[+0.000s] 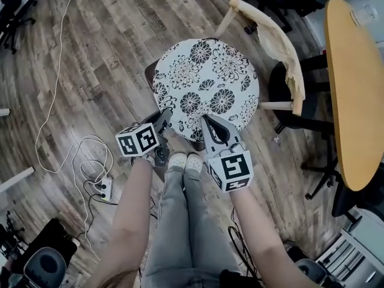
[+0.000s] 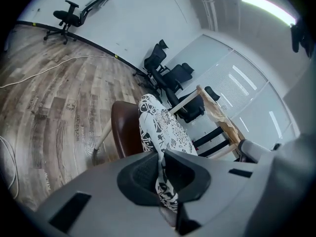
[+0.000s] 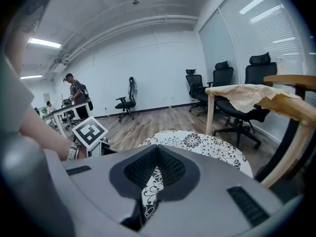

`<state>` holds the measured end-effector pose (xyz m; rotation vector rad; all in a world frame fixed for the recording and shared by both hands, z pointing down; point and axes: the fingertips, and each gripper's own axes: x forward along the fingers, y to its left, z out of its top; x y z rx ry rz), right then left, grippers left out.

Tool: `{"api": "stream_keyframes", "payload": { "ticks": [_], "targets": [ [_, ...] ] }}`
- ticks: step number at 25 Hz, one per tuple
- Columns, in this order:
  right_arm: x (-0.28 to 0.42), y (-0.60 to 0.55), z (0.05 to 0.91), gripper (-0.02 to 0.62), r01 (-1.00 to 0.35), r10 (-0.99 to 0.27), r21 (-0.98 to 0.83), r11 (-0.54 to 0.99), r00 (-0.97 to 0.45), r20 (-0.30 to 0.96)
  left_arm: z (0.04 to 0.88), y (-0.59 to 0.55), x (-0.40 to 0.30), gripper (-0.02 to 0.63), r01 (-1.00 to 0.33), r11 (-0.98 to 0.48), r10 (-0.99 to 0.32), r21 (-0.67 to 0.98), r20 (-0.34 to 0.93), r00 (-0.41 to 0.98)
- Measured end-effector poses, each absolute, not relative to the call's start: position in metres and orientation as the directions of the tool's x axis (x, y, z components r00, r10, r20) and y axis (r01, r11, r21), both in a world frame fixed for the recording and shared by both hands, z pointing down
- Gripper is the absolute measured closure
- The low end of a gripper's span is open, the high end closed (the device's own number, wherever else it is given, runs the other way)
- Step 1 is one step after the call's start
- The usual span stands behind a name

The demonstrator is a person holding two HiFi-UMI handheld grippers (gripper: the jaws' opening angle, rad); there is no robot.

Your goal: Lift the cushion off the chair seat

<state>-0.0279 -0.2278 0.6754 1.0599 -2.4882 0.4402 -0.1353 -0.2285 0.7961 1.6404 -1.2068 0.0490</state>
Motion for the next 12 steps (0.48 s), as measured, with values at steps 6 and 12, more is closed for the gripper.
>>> {"api": "stream_keyframes", "payload": {
  "ticks": [6, 12],
  "targets": [
    [-0.010, -0.222, 0.661, 0.571, -0.767, -0.639, -0.135, 0.627, -0.606, 0.473, 0.769, -0.226, -0.126, 0.588, -0.712, 0.027, -0.681, 0.702, 0.534, 0.501],
    [0.008, -0.223, 0.638, 0.571, -0.792, -0.673, -0.124, 0.598, -0.580, 0.459, 0.740, -0.225, -0.114, 0.589, -0.696, -0.005, -0.695, 0.718, 0.498, 0.519]
  ]
}}
